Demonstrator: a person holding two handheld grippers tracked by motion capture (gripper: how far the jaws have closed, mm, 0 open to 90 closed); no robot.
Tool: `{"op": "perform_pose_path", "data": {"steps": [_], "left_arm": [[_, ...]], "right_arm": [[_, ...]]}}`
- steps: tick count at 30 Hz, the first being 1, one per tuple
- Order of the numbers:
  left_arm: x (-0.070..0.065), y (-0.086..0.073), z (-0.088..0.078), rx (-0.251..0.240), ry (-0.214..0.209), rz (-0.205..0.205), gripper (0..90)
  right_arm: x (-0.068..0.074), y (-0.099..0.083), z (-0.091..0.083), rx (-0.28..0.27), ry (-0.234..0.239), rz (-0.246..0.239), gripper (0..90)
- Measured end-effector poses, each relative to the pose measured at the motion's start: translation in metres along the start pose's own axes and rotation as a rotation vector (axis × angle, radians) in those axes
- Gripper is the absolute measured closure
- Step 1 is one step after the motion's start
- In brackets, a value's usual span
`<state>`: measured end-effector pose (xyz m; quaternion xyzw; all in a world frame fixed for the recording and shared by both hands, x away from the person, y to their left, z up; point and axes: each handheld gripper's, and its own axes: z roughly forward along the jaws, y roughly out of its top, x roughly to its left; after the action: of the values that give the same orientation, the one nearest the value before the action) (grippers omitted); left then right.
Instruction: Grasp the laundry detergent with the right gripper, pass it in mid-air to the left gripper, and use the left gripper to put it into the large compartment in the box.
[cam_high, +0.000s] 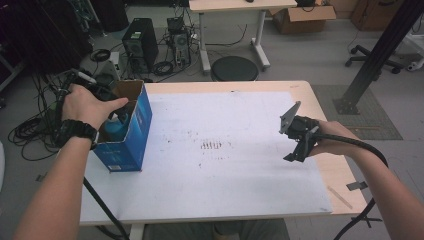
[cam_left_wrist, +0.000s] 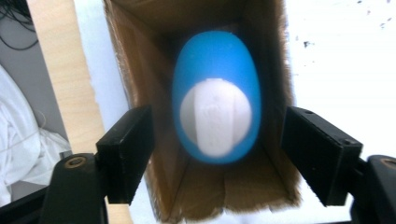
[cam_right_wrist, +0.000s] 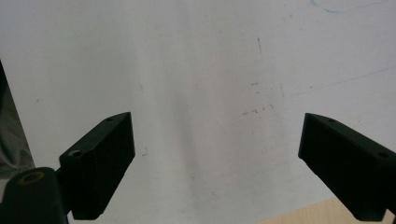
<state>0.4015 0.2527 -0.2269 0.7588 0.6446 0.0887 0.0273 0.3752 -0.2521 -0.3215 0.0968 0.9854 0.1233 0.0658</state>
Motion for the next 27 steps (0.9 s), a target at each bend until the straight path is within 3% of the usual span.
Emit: {"op": "perform_pose_path", "data": {"steps": [9,12,19,27], "left_arm": [[-0.023,0.002,-0.025,-0.043,0.008,0.082,22.9],[-0.039,0.003,-0.027,-0.054,-0.012,0.129,22.5],[-0.075,0.009,-0.021,-0.055,-0.058,0.218,19.1],[-0.103,0.009,-0.003,-0.055,-0.105,0.283,14.7]], "right_arm": [[-0.001,0.004,-0.006,-0.020,-0.009,0.002,10.5],[0.000,0.005,-0.007,-0.022,-0.010,-0.004,10.5],[0.003,0.007,-0.008,-0.029,-0.005,-0.012,10.4],[0.001,0.008,-0.009,-0.029,-0.006,-0.013,10.4]]}}
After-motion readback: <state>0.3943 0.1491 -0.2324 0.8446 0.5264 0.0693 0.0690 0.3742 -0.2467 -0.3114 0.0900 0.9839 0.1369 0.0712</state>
